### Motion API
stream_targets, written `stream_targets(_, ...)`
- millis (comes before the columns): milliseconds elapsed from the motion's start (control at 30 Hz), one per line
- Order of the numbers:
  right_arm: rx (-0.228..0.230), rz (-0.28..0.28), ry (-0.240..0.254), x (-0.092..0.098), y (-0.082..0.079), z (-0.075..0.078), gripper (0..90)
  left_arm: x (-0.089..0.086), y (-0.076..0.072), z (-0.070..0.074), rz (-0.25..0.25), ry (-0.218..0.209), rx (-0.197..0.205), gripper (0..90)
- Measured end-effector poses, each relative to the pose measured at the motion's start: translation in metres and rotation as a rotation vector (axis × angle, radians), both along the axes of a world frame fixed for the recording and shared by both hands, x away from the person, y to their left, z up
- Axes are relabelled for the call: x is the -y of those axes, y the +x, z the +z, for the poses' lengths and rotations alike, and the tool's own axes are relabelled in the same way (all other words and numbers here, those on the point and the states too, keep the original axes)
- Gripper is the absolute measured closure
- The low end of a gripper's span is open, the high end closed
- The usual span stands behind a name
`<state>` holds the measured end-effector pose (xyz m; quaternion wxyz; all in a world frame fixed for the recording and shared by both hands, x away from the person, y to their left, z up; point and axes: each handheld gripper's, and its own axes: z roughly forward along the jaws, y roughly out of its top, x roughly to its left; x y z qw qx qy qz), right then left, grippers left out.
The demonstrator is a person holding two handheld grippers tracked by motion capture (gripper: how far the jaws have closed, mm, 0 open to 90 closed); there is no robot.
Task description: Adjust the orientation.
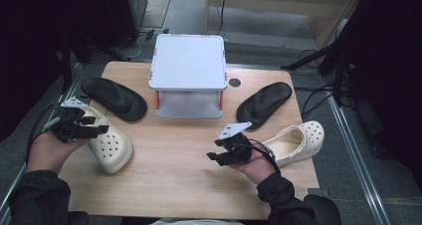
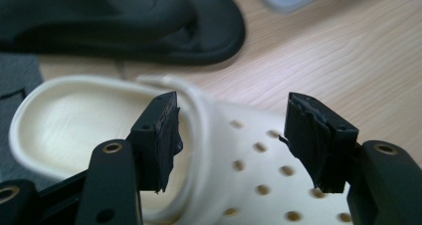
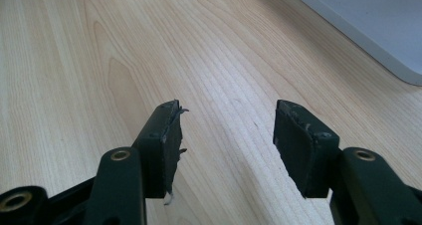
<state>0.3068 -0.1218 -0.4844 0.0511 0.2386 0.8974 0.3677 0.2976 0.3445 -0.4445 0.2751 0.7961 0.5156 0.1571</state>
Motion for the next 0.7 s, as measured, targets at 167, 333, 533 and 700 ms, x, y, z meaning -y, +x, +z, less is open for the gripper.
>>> stream_targets(167,-0.001,0.003,-0.004,-0.001,-0.001,0.0,45.3,-0.007,0.008,-0.019,0.002,-0.049,-0.077,45.3)
stream_targets(333,0.005,0.01,-0.006,-0.001,0.0,-0.001,45.3,-0.007,0.012,-0.024,-0.039,-0.122,-0.111,56.2)
stream_targets(533,0.011,0.01,-0.008,-0.002,0.0,-0.001,45.2,-0.009,0.013,-0.021,0.007,-0.169,-0.154,65.6)
stream_targets(700,0.012,0.01,-0.004,-0.002,0.0,-0.001,45.2,-0.009,0.012,-0.014,-0.01,-0.221,-0.152,75.3)
